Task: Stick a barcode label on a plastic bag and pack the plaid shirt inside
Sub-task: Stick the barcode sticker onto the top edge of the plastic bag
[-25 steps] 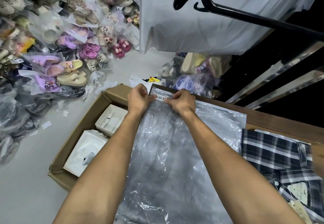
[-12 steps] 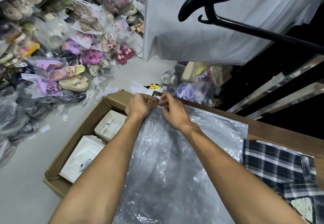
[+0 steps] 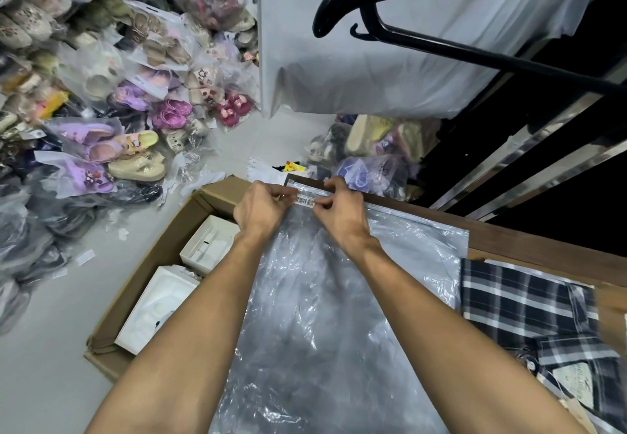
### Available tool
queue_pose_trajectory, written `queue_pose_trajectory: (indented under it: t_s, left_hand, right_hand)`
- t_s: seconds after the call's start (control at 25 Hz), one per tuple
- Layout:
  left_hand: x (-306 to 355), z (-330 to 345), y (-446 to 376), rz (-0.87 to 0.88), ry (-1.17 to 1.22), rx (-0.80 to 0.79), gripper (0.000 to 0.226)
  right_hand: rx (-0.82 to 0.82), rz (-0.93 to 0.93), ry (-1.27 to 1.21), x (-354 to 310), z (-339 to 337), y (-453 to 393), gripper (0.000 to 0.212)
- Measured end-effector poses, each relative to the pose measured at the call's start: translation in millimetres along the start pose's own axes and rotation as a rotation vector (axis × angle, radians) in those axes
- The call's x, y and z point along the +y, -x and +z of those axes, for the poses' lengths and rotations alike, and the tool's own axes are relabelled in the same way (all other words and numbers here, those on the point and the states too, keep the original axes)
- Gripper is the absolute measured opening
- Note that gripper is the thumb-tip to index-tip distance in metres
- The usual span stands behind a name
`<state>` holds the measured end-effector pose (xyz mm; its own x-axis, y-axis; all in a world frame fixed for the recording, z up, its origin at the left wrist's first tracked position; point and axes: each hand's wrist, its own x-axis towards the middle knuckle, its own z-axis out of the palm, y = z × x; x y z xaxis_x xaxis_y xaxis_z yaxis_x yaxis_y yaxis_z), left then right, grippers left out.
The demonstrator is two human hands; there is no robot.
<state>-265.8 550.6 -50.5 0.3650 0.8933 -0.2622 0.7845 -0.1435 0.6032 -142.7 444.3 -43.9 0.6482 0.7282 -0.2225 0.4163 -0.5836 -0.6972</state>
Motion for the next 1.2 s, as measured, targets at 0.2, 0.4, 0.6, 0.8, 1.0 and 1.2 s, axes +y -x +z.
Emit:
queue_pose_trajectory:
  t_s: [0.2,0.4,0.6,0.8,1.0,1.2]
  left_hand:
    - [-3.9,1.2,1.9,-0.038,0.068,-0.025,0.018]
    - [-4.8,-1.4,-2.8,-0.084,0.093,-0.052,0.015]
    - [-7.9,-2.1,-5.3,-0.069,0.086,-0.056,0.007]
    - [-9.8,-1.4,-7.3,-0.051,0.052,-0.054,0.011]
    - [-0.8,2.6,-1.7,0.079,-0.21,0.04,0.018]
    - [-3.0,13.1,21.6,0.334,-0.472,0.099,0.034]
  right_hand:
    - [-0.05,-0.173,-0.041,-15.5,10.6,-10.2,0.05]
    - [0.064,-0.165,0.257,-5.6,25.9,-15.9,0.049]
    - [0.176,-0.15,0.295,10.7,10.6,-2.0,0.04]
    - [0.199,-0.087,0.296,13.2,6.7,0.5,0.035]
    - [0.13,-0.133,0.452,6.8,6.6,2.3,0.033]
    - [0.077,-0.166,0.582,-1.5,-3.0,9.4,0.031]
